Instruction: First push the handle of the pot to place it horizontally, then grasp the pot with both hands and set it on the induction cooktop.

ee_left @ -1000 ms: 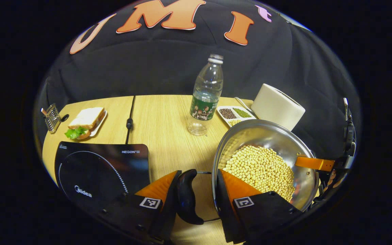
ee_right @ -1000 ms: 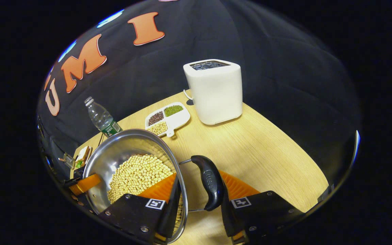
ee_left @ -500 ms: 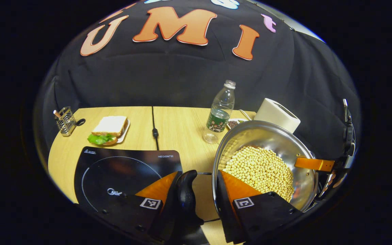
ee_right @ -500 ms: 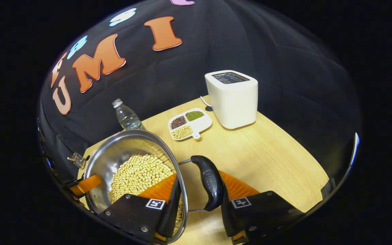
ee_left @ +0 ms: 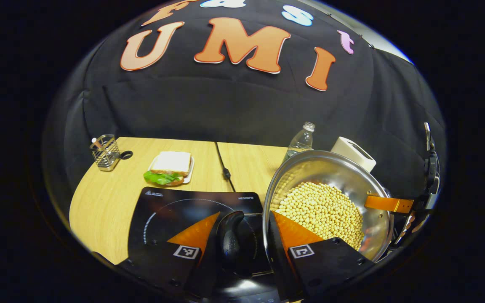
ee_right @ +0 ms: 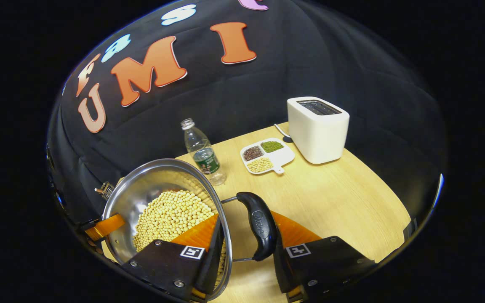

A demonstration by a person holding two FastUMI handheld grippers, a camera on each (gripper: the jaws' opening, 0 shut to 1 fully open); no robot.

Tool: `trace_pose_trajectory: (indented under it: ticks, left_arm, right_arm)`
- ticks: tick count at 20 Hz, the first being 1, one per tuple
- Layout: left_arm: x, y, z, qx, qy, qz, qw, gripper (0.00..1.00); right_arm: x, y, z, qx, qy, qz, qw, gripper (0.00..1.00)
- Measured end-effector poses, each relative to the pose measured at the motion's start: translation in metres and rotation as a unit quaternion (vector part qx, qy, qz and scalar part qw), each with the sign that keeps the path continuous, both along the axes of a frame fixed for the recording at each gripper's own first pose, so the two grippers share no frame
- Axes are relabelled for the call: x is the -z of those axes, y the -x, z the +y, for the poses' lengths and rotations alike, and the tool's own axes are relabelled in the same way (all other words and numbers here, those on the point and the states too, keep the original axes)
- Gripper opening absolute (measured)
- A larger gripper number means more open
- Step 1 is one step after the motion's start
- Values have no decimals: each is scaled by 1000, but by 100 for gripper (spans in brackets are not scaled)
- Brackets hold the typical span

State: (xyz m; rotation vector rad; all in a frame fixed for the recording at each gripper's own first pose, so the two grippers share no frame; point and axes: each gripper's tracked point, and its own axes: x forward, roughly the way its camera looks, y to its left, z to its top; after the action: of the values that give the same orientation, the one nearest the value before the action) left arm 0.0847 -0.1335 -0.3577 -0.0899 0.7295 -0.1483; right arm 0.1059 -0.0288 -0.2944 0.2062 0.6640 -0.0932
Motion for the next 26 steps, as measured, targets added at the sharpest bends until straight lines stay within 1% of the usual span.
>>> trace_pose_trajectory:
  ticks: [1, 2, 6, 8, 12, 13, 15, 16, 17, 20, 21, 22, 23, 24, 25, 26]
  left_arm:
    - [-2, 2, 10, -5, 0, 1, 1000, 64]
    - [-2, 5, 20, -10, 1, 2, 1000, 61]
    - [-6, 17, 61, -32, 3, 4, 999, 61]
    - [-10, 21, 82, -41, 1, 2, 999, 66]
    - [-10, 31, 119, -60, -6, 3, 998, 63]
    - [-10, 35, 127, -64, -9, 5, 998, 66]
    - [-13, 39, 147, -73, -15, 7, 997, 66]
    - [-13, 38, 155, -77, -18, 7, 997, 60]
    - [-13, 39, 162, -81, -20, 8, 996, 66]
    - [-9, 45, 184, -91, -25, 15, 995, 66]
    - [-8, 46, 189, -95, -27, 18, 995, 63]
    - [-5, 48, 195, -97, -29, 22, 995, 66]
    - [-4, 50, 200, -99, -32, 24, 994, 60]
    - [0, 50, 203, -101, -35, 26, 994, 66]
    - [1, 51, 208, -103, -37, 29, 994, 60]
    - [3, 52, 209, -105, -37, 32, 993, 60]
  right_arm:
    - [0, 0, 9, -5, 1, 1, 1000, 56]
    - [1, 0, 18, -10, 1, 2, 1000, 56]
    - [1, -1, 53, -29, 7, 2, 1000, 56]
    - [5, -2, 71, -39, 8, 3, 999, 56]
    - [14, -3, 105, -57, 4, 9, 998, 56]
    - [16, -3, 113, -62, 3, 11, 998, 56]
    - [22, -3, 130, -70, -2, 16, 997, 56]
    - [25, -3, 138, -75, -5, 19, 997, 56]
    - [27, -3, 146, -79, -8, 20, 997, 56]
    - [37, -5, 167, -91, -10, 25, 996, 56]
    - [41, -6, 172, -94, -11, 27, 995, 56]
    - [46, -5, 177, -97, -12, 30, 995, 56]
    - [50, -5, 182, -99, -14, 32, 994, 56]
    - [54, -5, 187, -101, -17, 35, 994, 56]
    - [58, -5, 191, -103, -19, 38, 994, 56]
    - [61, -5, 193, -105, -20, 40, 993, 56]
